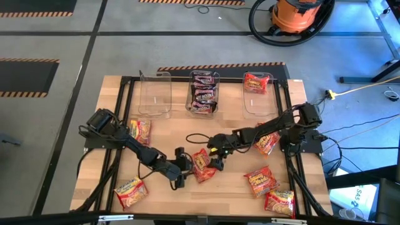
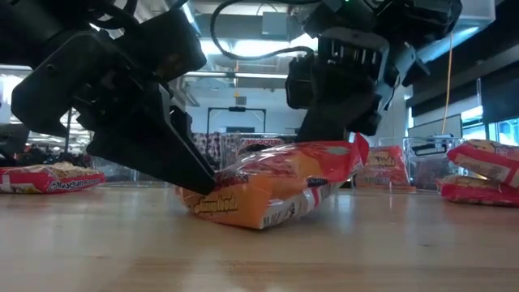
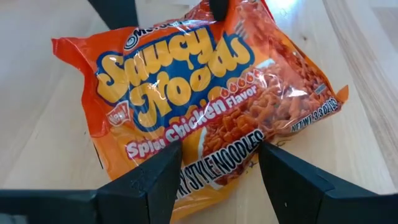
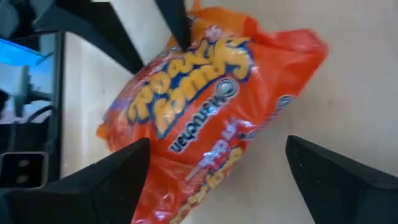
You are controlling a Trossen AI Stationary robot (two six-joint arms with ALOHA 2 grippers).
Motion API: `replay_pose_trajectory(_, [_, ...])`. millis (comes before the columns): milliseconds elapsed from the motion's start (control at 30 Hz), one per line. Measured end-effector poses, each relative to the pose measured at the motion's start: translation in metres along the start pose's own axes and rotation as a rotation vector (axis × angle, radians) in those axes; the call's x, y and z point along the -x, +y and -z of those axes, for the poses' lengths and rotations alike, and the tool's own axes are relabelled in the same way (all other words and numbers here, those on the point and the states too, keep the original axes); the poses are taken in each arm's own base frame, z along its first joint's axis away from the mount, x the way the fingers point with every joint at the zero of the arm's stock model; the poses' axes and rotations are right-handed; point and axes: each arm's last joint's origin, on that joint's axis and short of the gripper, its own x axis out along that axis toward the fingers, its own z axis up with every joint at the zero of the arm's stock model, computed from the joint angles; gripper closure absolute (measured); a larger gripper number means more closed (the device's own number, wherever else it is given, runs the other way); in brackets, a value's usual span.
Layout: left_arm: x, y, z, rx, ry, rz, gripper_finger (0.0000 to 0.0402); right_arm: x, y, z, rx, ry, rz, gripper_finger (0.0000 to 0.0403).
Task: Sort Maruchan noodles
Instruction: Put the orange noodle pack into the right transparent bin
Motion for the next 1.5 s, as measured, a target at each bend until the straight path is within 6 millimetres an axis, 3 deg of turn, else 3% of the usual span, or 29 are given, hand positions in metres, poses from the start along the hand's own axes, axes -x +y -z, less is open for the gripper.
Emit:
replay_pose_trajectory(200, [0.000, 0.000, 0.000, 0.003, -0.005, 0.001, 0.0192, 0.004, -0.003, -0.004, -0.111, 0.048, -0.088, 0.0047])
replay_pose_trajectory(533, [-0.002, 0.003, -0.003, 0.017, -0.018, -0.003, 0.0192, -0.025, -0.012, -0.005, -0.257, -0.029, -0.153, 0.0047])
replay_pose_trajectory(767, [-0.002, 0.003, -0.003, 0.017, -0.017, -0.002, 0.0192, -0.033, -0.015, -0.005, -0.267, -0.052, -0.191, 0.0052])
replay_pose_trajectory(933, [-0.002, 0.003, -0.003, 0.020, -0.022, -0.002, 0.0192, -0.033, -0.014, -0.006, -0.257, -0.054, -0.203, 0.0099])
replay_pose_trajectory(1200, [-0.002, 0.003, -0.004, 0.021, -0.026, -0.003, 0.0192, -0.034, -0.015, -0.006, -0.203, -0.080, -0.174, 0.0219])
replay_pose_trajectory(1500, [0.019, 0.003, -0.018, 0.011, -0.028, 0.017, 0.0192, -0.032, -0.013, -0.006, -0.126, -0.078, -0.188, 0.0298])
